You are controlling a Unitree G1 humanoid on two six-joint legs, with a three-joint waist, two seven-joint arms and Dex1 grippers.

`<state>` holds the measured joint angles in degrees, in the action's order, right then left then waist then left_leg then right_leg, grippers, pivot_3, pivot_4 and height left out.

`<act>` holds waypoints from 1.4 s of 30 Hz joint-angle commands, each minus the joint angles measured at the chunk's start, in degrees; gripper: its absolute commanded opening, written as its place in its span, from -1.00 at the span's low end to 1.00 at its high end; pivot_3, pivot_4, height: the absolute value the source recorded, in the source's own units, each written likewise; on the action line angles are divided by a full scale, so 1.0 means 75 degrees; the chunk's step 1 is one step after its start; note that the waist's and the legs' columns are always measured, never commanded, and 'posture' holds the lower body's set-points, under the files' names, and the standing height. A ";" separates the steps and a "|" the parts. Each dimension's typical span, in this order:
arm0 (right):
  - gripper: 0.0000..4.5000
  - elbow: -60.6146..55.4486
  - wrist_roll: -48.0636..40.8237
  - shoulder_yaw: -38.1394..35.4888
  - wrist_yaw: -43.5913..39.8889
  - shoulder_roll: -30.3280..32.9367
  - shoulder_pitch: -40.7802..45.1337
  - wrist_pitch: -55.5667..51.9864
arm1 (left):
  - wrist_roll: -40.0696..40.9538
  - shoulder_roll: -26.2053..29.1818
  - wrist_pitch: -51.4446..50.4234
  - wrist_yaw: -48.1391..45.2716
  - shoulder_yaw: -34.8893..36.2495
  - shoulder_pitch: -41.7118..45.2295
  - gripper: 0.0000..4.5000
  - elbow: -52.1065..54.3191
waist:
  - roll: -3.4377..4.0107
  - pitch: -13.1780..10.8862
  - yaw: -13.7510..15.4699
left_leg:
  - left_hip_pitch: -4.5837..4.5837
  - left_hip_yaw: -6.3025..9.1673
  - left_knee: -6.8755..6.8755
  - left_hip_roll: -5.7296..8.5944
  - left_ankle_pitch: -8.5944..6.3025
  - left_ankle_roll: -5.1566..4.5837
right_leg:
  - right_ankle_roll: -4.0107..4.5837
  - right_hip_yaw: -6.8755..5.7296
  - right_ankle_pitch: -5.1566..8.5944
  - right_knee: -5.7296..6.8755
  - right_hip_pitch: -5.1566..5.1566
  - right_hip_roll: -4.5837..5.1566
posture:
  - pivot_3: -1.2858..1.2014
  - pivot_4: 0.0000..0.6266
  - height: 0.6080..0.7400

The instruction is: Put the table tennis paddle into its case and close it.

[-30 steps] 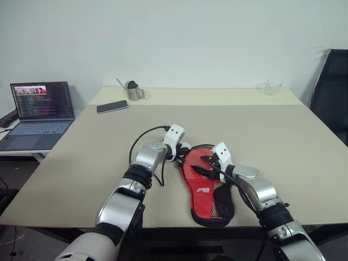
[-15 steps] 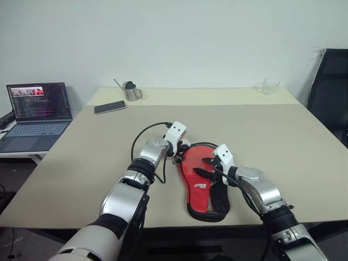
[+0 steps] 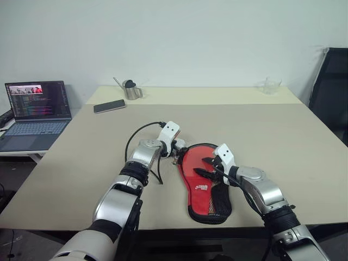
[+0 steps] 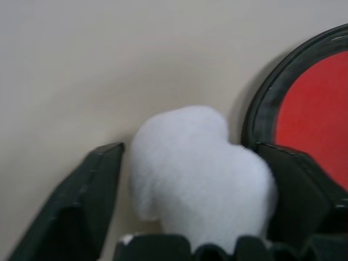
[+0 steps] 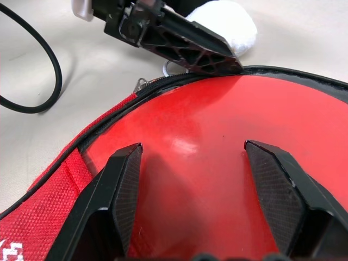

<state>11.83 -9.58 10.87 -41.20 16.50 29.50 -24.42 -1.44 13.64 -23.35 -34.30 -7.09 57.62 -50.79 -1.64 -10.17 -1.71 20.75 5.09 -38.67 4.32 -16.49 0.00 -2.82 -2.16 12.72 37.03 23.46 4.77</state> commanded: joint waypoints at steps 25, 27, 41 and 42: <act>0.45 0.0167 0.0193 0.0266 -0.0081 -0.0008 -0.0205 -0.0303 | 0.0896 -0.0104 -0.0852 0.0352 0.1130 0.0048 0.98 0.0213 | 0.0000 0.0000 0.0002 | 0.0006 0.0005 0.0003 0.0001 -0.0009 0.0008 | 0.0030 -0.0002 -0.0018 -0.0006 0.0008 -0.0001 | 0.03 -0.52 1.00; 0.45 0.0175 0.0190 0.0261 -0.0060 -0.0034 -0.0196 -0.0300 | 0.0842 -0.0129 -0.0800 0.0442 0.1109 0.0082 0.82 0.0104 | 0.0000 0.0000 0.0002 | 0.0006 0.0005 0.0004 0.0000 -0.0009 0.0009 | 0.0029 -0.0002 -0.0017 -0.0005 0.0008 -0.0001 | 0.03 -0.52 1.00; 0.45 0.0171 0.0209 0.0292 -0.0045 -0.0025 -0.0257 -0.0339 | 0.0720 -0.0138 -0.0345 0.0749 0.1121 0.0355 -0.79 -0.0363 | 0.0000 0.0000 0.0003 | 0.0005 0.0007 0.0004 0.0000 -0.0011 0.0012 | 0.0028 -0.0003 -0.0017 -0.0005 0.0008 -0.0001 | 0.03 -0.52 1.00; 0.45 0.0189 0.0223 0.0312 -0.0050 -0.0022 -0.0253 -0.0346 | 0.0602 -0.0132 -0.0148 0.0818 0.1036 0.0459 -0.79 -0.0546 | 0.0000 0.0000 0.0004 | 0.0006 0.0008 0.0004 0.0000 -0.0011 0.0012 | 0.0028 -0.0003 -0.0017 -0.0005 0.0008 -0.0001 | 0.03 -0.52 1.00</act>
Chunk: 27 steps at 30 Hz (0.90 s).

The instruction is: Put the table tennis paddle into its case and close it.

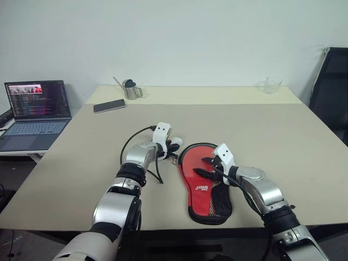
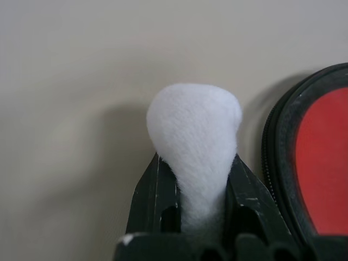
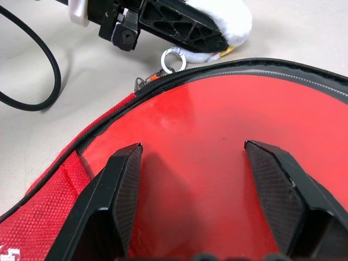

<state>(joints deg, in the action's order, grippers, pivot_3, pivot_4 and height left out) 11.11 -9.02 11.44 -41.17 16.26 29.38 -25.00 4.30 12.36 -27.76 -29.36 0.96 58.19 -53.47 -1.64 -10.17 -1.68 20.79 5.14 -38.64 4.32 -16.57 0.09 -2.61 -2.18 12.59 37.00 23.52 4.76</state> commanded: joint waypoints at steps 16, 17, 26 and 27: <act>0.45 0.0013 0.0260 0.0366 -0.0095 0.0090 -0.0459 -0.0591 | -0.0749 -0.0636 0.2276 0.1510 0.0075 0.2253 -0.80 -0.2870 | -0.0002 -0.0001 0.0003 | 0.0001 -0.0002 0.0025 0.0002 -0.0002 0.0004 | -0.0030 -0.0004 0.0018 -0.0007 0.0005 0.0001 | 0.03 -0.52 1.00; 0.45 -0.0020 0.0255 0.0361 -0.0093 0.0095 -0.0466 -0.0618 | -0.0861 -0.0694 0.2339 0.1589 0.0005 0.2280 -0.80 -0.2920 | -0.0002 -0.0001 0.0004 | 0.0001 -0.0002 0.0028 0.0002 -0.0001 0.0005 | -0.0029 -0.0004 0.0018 -0.0007 0.0007 0.0001 | 0.03 -0.52 1.00; 0.45 -0.0937 0.0121 0.0307 -0.0133 0.0399 -0.0872 -0.1216 | -0.2228 -0.0927 0.3032 0.2698 -0.0878 0.2379 -0.80 -0.3185 | -0.0003 -0.0001 0.0045 | 0.0002 -0.0003 0.0061 0.0005 0.0008 0.0021 | -0.0030 -0.0003 0.0018 -0.0018 0.0018 0.0002 | 0.03 -0.52 1.00; 0.45 -0.1084 0.0112 0.0315 -0.0144 0.0462 -0.0959 -0.1307 | -0.2448 -0.0955 0.3119 0.2810 -0.1060 0.2382 -0.80 -0.3208 | -0.0004 -0.0002 0.0056 | 0.0002 -0.0004 0.0064 0.0006 0.0011 0.0026 | -0.0030 -0.0003 0.0018 -0.0020 0.0018 0.0004 | 0.03 -0.52 1.00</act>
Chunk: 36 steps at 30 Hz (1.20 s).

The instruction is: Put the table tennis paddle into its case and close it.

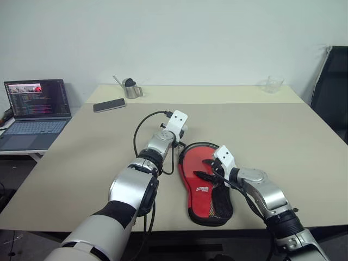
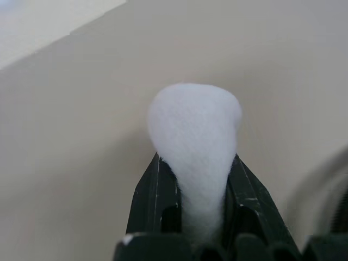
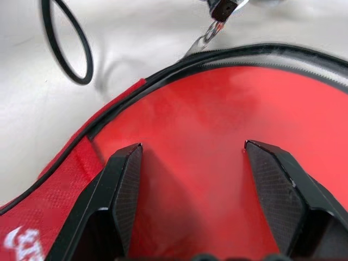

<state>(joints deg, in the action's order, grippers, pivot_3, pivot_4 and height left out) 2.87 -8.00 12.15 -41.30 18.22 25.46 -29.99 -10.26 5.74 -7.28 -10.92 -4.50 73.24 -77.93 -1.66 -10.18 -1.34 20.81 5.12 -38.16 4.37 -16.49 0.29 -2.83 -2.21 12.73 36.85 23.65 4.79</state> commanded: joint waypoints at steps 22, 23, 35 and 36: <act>0.45 -0.2016 -0.0462 0.0049 0.0182 0.0818 -0.1405 -0.2139 | -0.2295 -0.1088 0.1275 0.1319 -0.1498 0.0573 -0.80 -0.0141 | -0.0007 -0.0004 0.0192 | 0.0006 -0.0012 0.0005 0.0003 -0.0006 -0.0010 | -0.0016 -0.0006 0.0010 -0.0006 0.0000 0.0011 | 0.03 -0.52 1.00; 0.45 -0.2072 -0.0479 0.0042 0.0196 0.0837 -0.1448 -0.2173 | -0.2368 -0.1114 0.1288 0.1357 -0.1548 0.0599 -0.80 -0.0147 | -0.0008 -0.0004 0.0197 | 0.0008 -0.0012 0.0005 0.0004 -0.0006 -0.0010 | -0.0017 -0.0006 0.0010 -0.0006 0.0000 0.0013 | 0.03 -0.52 1.00; 0.45 -0.2712 -0.0696 0.0058 0.0465 0.0960 -0.1762 -0.2537 | -0.2789 -0.1751 0.1545 0.1360 -0.1889 0.0623 -0.80 -0.0178 | -0.0010 -0.0006 0.0243 | 0.0011 -0.0020 0.0005 0.0004 -0.0008 -0.0014 | -0.0029 -0.0011 0.0018 -0.0007 -0.0001 0.0018 | 0.03 -0.52 1.00; 0.45 -0.2749 -0.0705 0.0055 0.0485 0.0960 -0.1777 -0.2566 | -0.2793 -0.1778 0.1528 0.1328 -0.1890 0.0600 -0.80 -0.0182 | -0.0010 -0.0006 0.0243 | 0.0012 -0.0020 0.0005 0.0004 -0.0008 -0.0014 | -0.0030 -0.0011 0.0019 -0.0007 0.0000 0.0018 | 0.03 -0.52 1.00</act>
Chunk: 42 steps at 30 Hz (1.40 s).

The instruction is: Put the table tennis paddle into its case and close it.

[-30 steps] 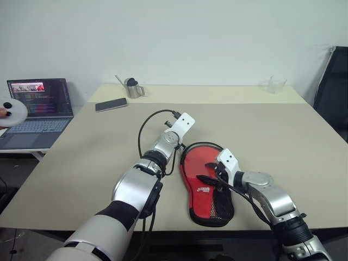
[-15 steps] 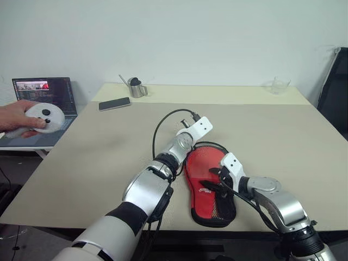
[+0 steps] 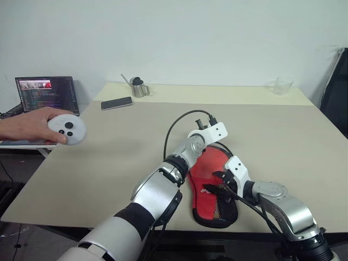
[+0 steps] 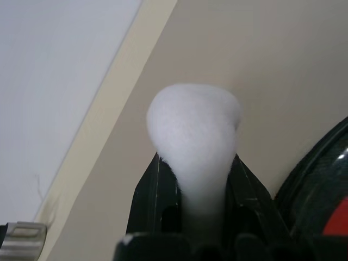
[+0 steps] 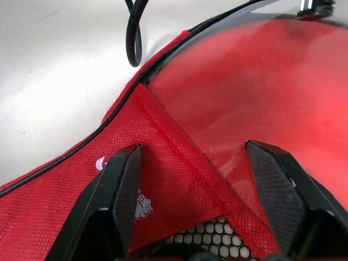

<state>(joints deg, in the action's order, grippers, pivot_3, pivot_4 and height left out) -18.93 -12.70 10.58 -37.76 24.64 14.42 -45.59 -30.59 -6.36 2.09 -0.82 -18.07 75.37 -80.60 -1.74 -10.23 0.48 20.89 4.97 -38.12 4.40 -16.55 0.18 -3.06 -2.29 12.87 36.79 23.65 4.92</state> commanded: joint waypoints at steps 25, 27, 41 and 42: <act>0.45 -0.0221 -0.0390 0.0292 0.0297 0.0138 -0.0360 -0.0862 | -0.0366 -0.1222 0.1031 -0.0388 -0.0643 -0.0031 -0.80 0.0188 | 0.0000 0.0000 0.0048 | 0.0000 -0.0012 -0.0001 0.0004 -0.0008 -0.0014 | -0.0013 -0.0001 0.0009 -0.0001 0.0000 0.0003 | 0.03 -0.52 1.00; 0.45 -0.0226 -0.0401 0.0298 0.0314 0.0128 -0.0357 -0.0874 | -0.0663 -0.1265 0.1200 -0.0294 -0.1005 -0.0037 -0.80 0.0187 | 0.0000 0.0000 0.0069 | 0.0000 -0.0013 -0.0001 0.0004 -0.0012 -0.0021 | -0.0014 0.0000 0.0009 -0.0001 0.0000 0.0003 | 0.03 -0.52 1.00; 0.45 -0.0221 -0.0427 0.0256 0.0359 0.0083 -0.0347 -0.0902 | -0.0132 -0.1331 0.0953 -0.0516 -0.0685 -0.0197 -0.80 0.0177 | 0.0000 0.0000 0.0102 | -0.0003 -0.0016 -0.0002 0.0003 -0.0015 -0.0027 | -0.0013 -0.0001 0.0009 0.0001 -0.0001 0.0003 | 0.03 -0.52 1.00; 0.45 -0.0192 -0.0424 0.0260 0.0342 0.0086 -0.0330 -0.0880 | 0.0004 -0.1273 0.0827 -0.0531 -0.0542 -0.0204 -0.80 0.0176 | 0.0001 0.0001 0.0101 | -0.0003 -0.0017 -0.0002 0.0003 -0.0015 -0.0027 | -0.0013 0.0000 0.0009 0.0002 -0.0001 0.0003 | 0.03 -0.52 1.00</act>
<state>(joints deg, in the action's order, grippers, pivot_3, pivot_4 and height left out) -22.46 -14.81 10.31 -34.70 25.31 13.55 -49.50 -32.37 -9.38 8.77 -4.67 -23.88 74.42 -81.21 -1.73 -10.22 1.24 20.87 4.83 -38.14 4.42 -16.66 -0.02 -3.16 -2.29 12.94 36.81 23.64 4.94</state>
